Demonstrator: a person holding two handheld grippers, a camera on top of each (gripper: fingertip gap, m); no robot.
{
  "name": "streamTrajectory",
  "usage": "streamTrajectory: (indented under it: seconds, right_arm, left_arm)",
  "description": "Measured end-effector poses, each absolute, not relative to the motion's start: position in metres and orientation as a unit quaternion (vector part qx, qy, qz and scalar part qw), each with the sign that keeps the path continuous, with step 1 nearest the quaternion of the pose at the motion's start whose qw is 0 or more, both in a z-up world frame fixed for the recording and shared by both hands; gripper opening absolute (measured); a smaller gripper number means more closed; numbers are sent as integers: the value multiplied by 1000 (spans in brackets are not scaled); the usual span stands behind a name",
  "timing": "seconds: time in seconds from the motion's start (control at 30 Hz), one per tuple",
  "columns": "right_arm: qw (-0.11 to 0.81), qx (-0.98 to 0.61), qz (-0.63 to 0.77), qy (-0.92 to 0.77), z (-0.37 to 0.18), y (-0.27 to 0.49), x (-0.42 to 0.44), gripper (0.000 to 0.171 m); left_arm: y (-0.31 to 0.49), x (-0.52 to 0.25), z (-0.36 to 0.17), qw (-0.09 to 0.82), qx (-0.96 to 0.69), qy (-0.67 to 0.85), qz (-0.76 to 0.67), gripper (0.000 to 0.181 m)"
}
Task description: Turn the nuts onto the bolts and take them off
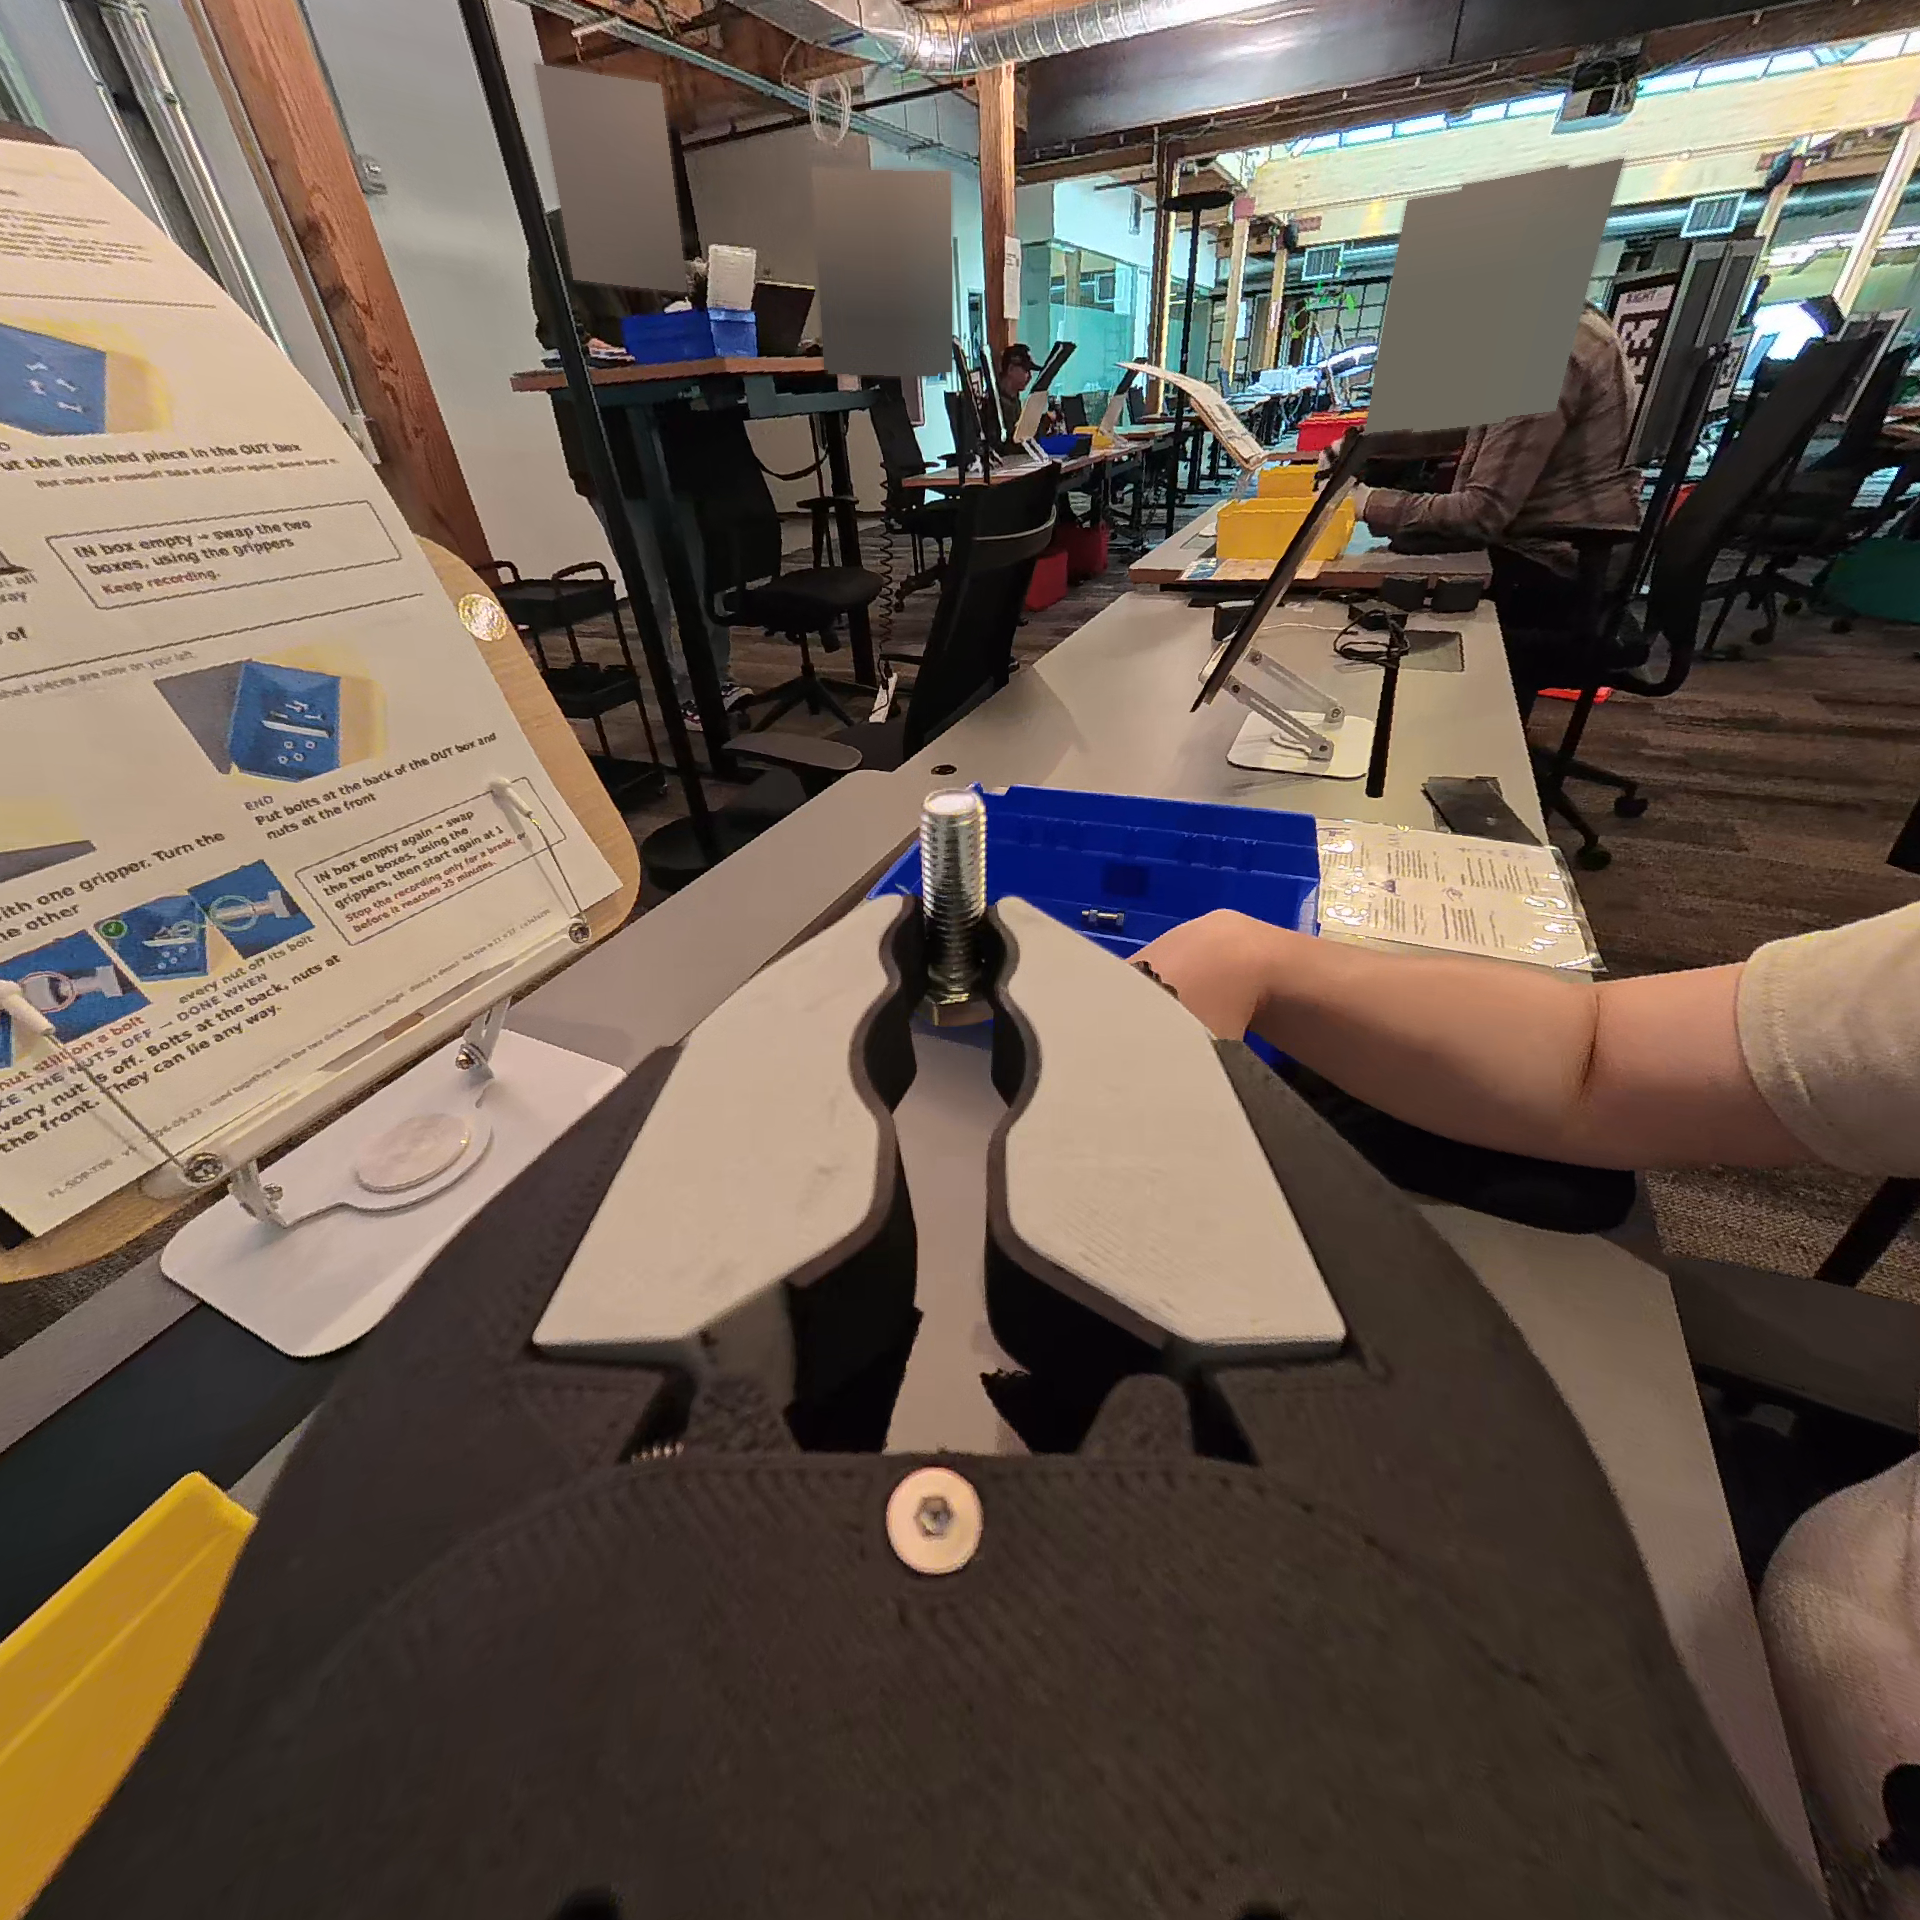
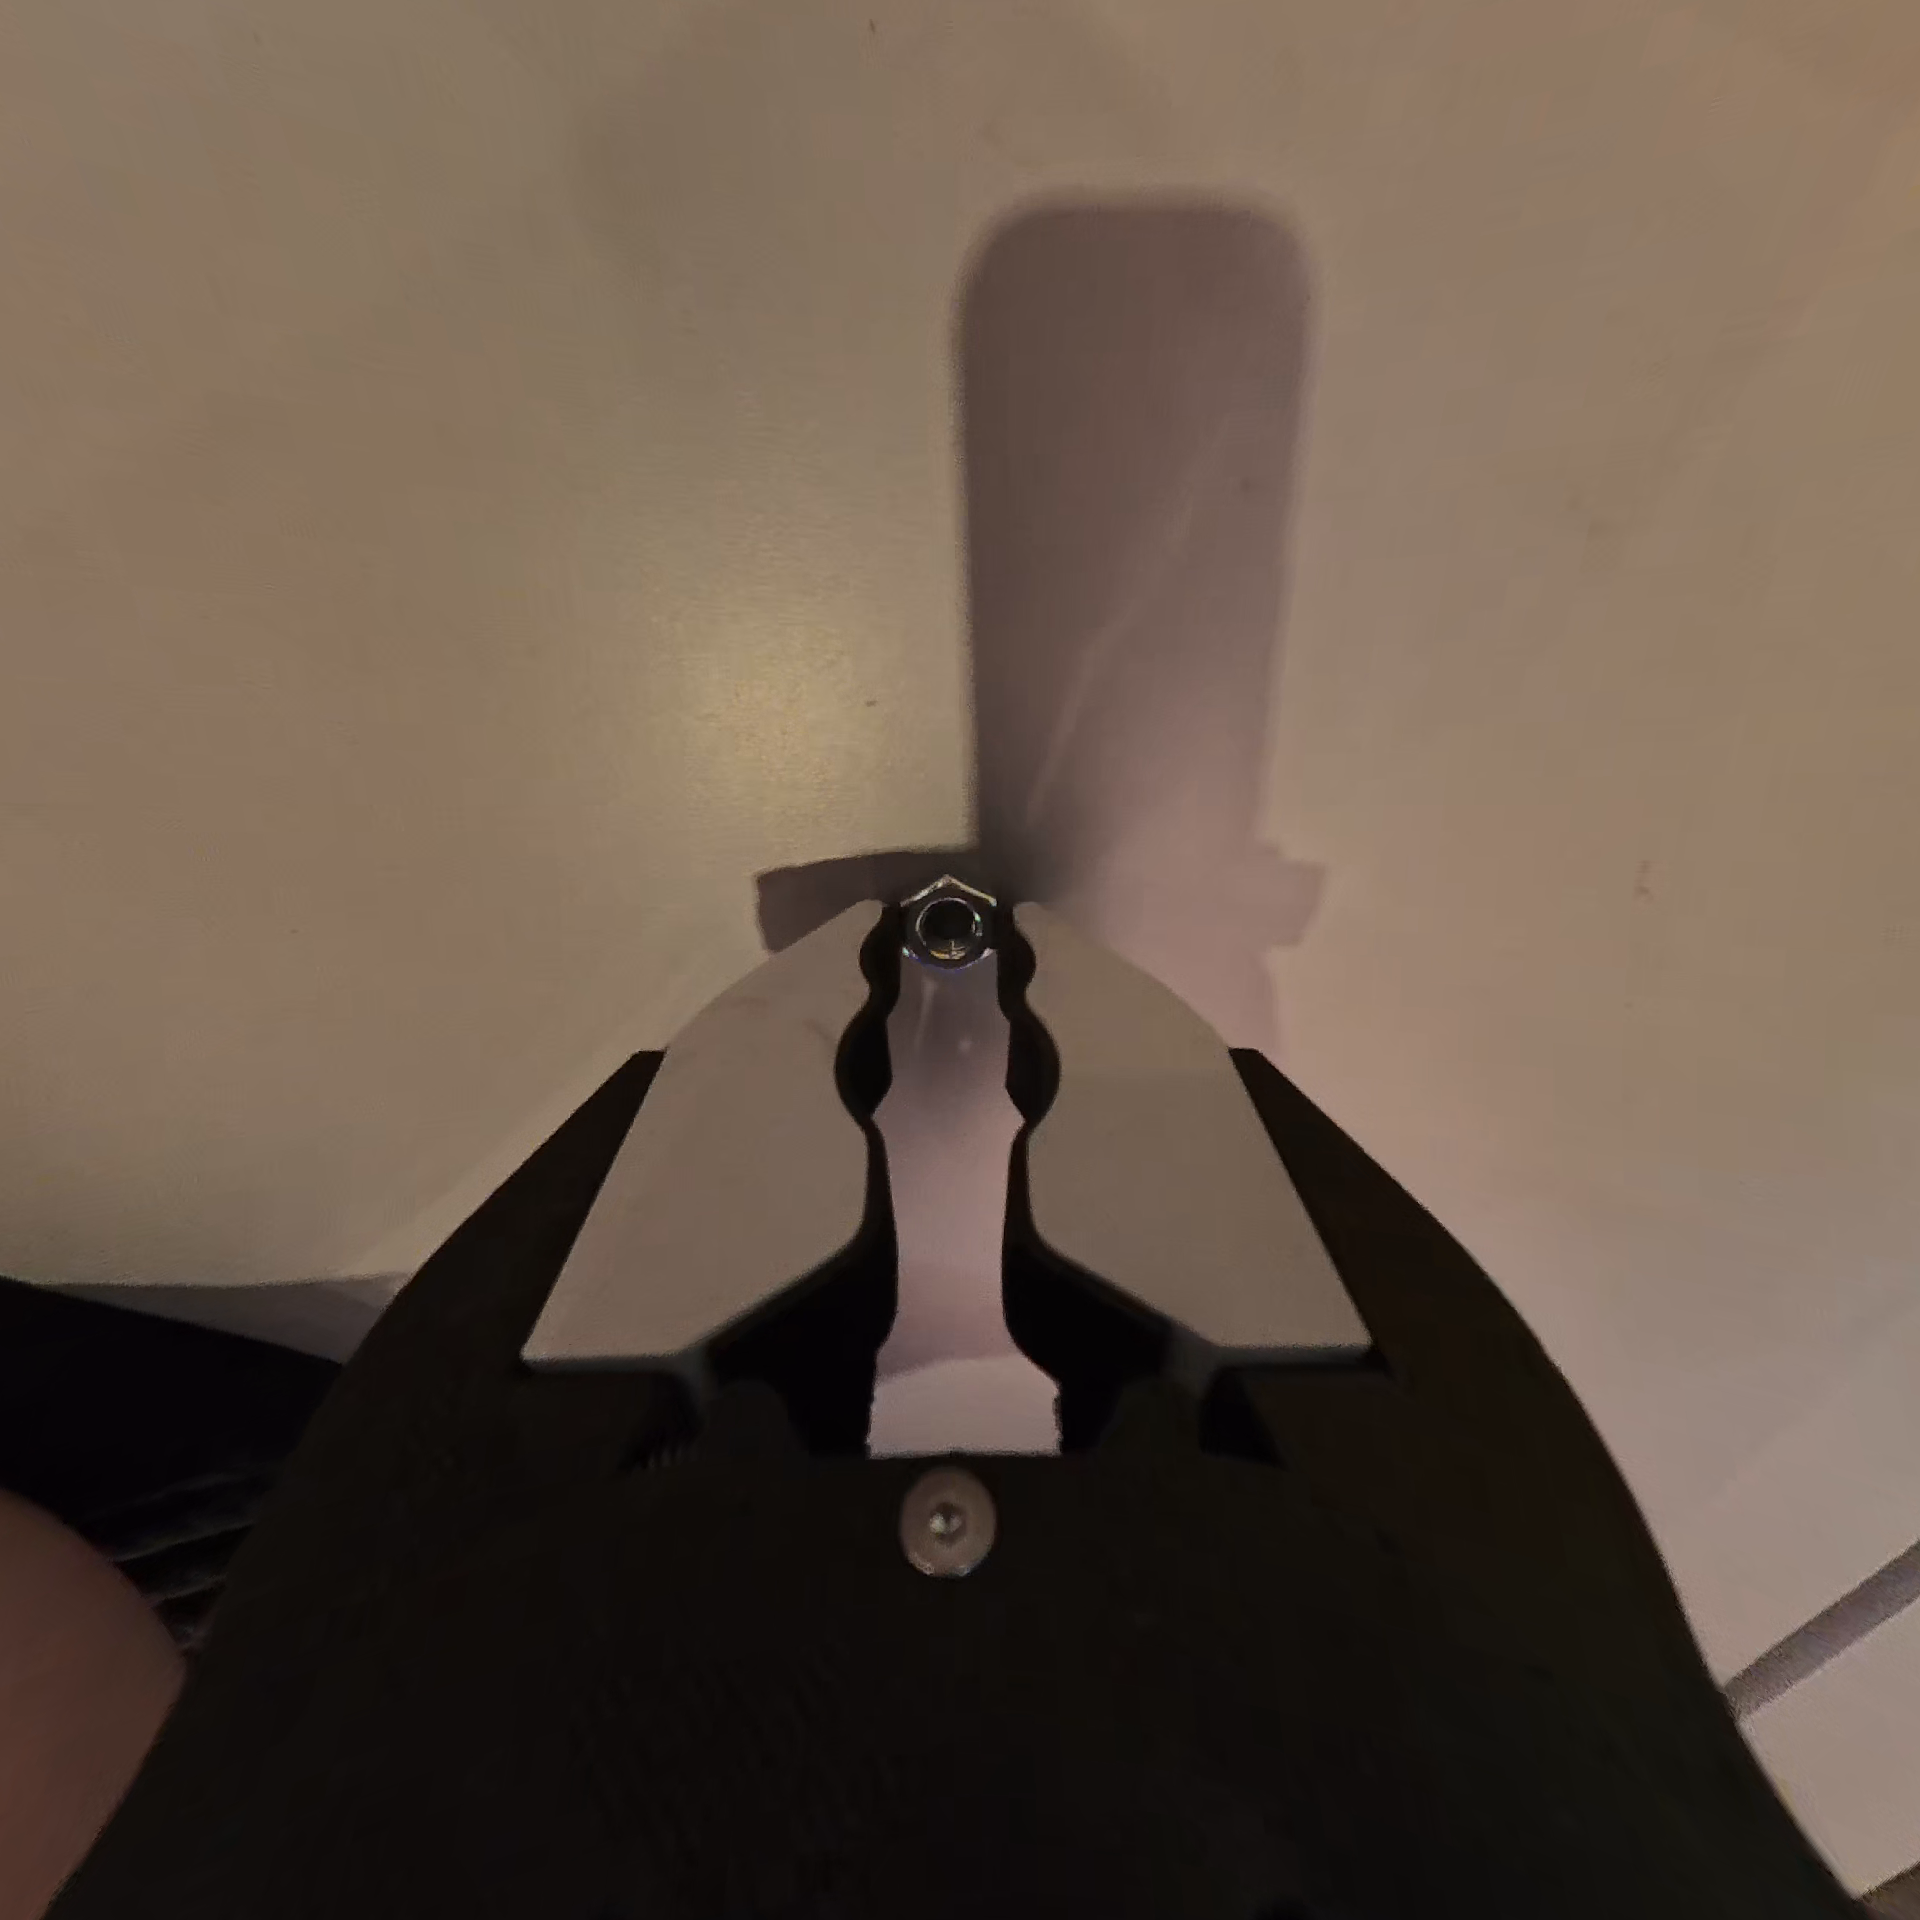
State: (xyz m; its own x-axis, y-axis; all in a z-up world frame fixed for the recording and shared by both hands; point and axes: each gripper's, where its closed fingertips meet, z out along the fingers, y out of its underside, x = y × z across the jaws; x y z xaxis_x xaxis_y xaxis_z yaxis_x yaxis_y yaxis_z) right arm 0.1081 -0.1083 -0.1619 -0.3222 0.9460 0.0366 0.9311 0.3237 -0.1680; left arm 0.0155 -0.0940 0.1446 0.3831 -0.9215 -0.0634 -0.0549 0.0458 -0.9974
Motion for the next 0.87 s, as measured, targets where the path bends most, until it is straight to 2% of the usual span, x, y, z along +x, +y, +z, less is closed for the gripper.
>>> streamTrajectory:
  seconds: [0.23, 0.43, 0.53, 0.7, 0.87]
  right_arm:
    - [57, -603, 69, -792, -150, -109, 110, 19]
    - [157, -573, 129, -794, -71, -133, 115, 19]
    - [237, -563, 137, -780, -32, -132, 126, 19]
    - [347, -595, 120, -715, 11, -101, 154, 18]
    - [374, -663, 91, -642, 14, -59, 181, 18]
  left_arm:
    - [-87, 15, 141, 591, -596, 409, -358, 9]
    - [-82, 42, 120, 566, -594, 442, -362, 10]
    - [-76, 71, 103, 554, -579, 453, -391, 9]
    - [-51, 132, 40, 566, -562, 446, -407, 9]
    - [-39, 170, -40, 549, -581, 473, -372, 9]
